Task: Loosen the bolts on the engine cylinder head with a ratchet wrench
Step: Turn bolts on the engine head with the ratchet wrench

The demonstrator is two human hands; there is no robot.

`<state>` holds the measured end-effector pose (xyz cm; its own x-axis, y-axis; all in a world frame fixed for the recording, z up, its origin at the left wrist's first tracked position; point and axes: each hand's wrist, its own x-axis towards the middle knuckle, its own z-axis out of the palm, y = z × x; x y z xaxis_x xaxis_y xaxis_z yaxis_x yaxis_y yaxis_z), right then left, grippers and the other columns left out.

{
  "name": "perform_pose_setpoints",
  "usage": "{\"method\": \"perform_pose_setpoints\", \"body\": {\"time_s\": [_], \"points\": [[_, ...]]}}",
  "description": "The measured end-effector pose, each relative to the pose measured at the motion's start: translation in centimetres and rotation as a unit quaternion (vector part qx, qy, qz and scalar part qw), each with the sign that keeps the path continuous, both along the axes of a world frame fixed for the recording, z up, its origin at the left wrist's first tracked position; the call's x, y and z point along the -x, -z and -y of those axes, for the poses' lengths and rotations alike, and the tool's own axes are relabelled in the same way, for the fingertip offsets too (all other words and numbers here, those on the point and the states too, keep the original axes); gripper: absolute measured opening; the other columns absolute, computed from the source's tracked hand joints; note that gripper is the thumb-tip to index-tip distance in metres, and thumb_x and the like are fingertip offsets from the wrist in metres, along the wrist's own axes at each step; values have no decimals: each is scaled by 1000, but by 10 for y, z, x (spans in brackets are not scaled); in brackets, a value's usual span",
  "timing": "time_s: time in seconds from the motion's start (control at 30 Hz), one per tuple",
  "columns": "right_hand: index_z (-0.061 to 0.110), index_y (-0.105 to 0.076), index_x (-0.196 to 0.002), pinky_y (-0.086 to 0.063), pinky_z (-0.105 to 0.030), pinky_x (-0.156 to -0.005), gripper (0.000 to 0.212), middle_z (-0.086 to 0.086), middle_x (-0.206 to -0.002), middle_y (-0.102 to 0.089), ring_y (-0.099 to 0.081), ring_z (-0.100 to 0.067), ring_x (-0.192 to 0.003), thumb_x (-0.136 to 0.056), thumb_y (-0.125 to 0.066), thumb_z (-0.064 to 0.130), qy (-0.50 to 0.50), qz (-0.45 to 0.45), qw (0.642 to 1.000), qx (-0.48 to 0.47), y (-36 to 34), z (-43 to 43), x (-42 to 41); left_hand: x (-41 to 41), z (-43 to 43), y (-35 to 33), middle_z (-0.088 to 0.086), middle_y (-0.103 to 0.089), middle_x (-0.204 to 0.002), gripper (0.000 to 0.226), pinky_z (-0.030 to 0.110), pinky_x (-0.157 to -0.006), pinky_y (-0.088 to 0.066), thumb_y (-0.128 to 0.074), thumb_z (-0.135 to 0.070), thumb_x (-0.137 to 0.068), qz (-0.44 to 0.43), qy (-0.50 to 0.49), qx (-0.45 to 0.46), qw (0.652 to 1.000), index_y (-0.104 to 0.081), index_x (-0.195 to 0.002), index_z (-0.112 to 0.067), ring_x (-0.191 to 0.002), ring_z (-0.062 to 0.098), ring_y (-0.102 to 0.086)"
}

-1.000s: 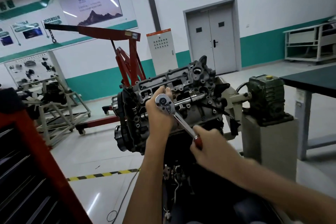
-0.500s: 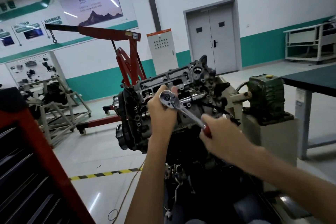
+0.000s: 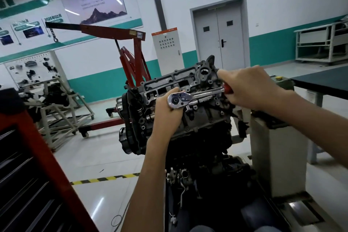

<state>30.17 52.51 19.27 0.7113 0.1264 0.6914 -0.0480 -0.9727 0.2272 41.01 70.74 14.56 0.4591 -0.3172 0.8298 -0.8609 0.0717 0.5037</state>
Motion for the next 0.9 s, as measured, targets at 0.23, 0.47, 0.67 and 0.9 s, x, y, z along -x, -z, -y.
{"method": "perform_pose_setpoints", "body": {"time_s": [0.23, 0.47, 0.67, 0.9], "points": [[23, -32, -77, -37, -27, -51, 20, 4, -59, -43, -54, -20, -57, -83, -51, 25, -55, -34, 960, -271, 94, -65, 6, 6, 18, 9, -15, -42, -55, 34, 18, -51, -31, -55, -26, -94, -36, -63, 119, 990, -39, -64, -28, -51, 1, -36], [22, -41, -66, -33, -17, -41, 23, 5, -48, -43, -42, -9, -38, -81, -54, 10, -199, -18, 857, -475, 129, -91, -3, 9, 34, 9, -11, -39, -54, 37, 14, -56, -34, -52, -20, -94, -32, -32, 109, 993, -45, -60, -9, -52, 2, -33], [24, -35, -76, -43, -23, -42, 22, 10, -54, -44, -46, -7, -43, -85, -53, 16, -61, -86, 987, -119, 53, -5, 5, 6, 12, 0, 3, -37, -54, 36, 28, -52, -27, -52, -5, -95, 16, -16, -4, 1000, -41, -61, -7, -53, 7, -31], [23, -33, -80, -46, -30, -56, 19, 6, -59, -44, -50, -16, -55, -84, -51, 22, -10, -44, 994, -94, 41, -17, 5, 0, 2, 7, -10, -34, -52, 39, 27, -52, -25, -54, -11, -95, -30, -10, 32, 999, -36, -61, -18, -51, 5, -27]]}}
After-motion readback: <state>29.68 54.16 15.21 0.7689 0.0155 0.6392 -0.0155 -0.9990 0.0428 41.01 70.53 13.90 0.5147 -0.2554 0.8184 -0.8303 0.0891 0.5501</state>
